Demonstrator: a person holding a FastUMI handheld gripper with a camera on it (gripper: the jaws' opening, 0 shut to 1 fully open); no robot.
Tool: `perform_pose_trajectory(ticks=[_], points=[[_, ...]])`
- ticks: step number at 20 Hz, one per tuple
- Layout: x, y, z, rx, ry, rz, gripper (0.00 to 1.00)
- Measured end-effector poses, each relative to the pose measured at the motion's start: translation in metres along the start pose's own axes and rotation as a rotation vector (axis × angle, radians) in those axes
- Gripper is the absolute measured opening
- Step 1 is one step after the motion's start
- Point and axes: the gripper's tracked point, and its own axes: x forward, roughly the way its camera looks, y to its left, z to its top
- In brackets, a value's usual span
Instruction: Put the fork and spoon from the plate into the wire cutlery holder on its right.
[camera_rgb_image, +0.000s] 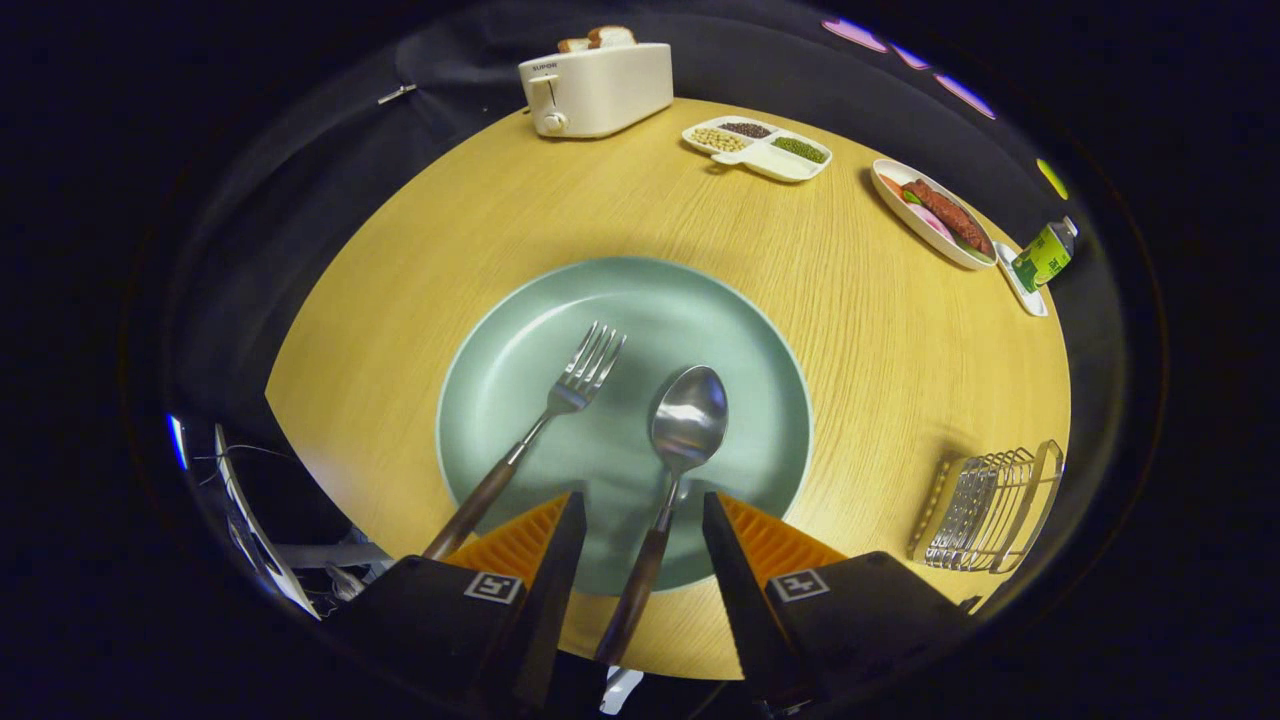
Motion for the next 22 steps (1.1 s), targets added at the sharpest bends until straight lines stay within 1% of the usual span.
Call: perform_pose_trajectory(ticks=[3, 4, 5, 6, 7, 8, 9, 10, 11, 13, 15, 22], points=[[0.006, 0.004, -0.012, 0.047, 0.065, 0.016, 0.49], [0.008, 0.002, -0.015, 0.060, 0.080, 0.017, 0.43], [0.008, -0.001, -0.013, 0.072, 0.075, 0.013, 0.35], [0.011, -0.006, -0.012, 0.083, 0.080, -0.005, 0.32], [0.010, -0.006, -0.011, 0.088, 0.082, 0.005, 0.23], [0.012, -0.009, -0.009, 0.092, 0.077, 0.002, 0.22], [0.011, -0.004, -0.010, 0.100, 0.073, 0.040, 0.15], [0.010, -0.004, -0.009, 0.101, 0.083, 0.060, 0.11], [0.011, -0.004, -0.012, 0.098, 0.087, 0.078, 0.09], [0.009, -0.009, -0.010, 0.107, 0.087, 0.096, 0.09], [0.002, -0.014, -0.005, 0.144, 0.072, 0.106, 0.09], [-0.036, -0.032, 0.005, 0.220, 0.007, 0.148, 0.09]])
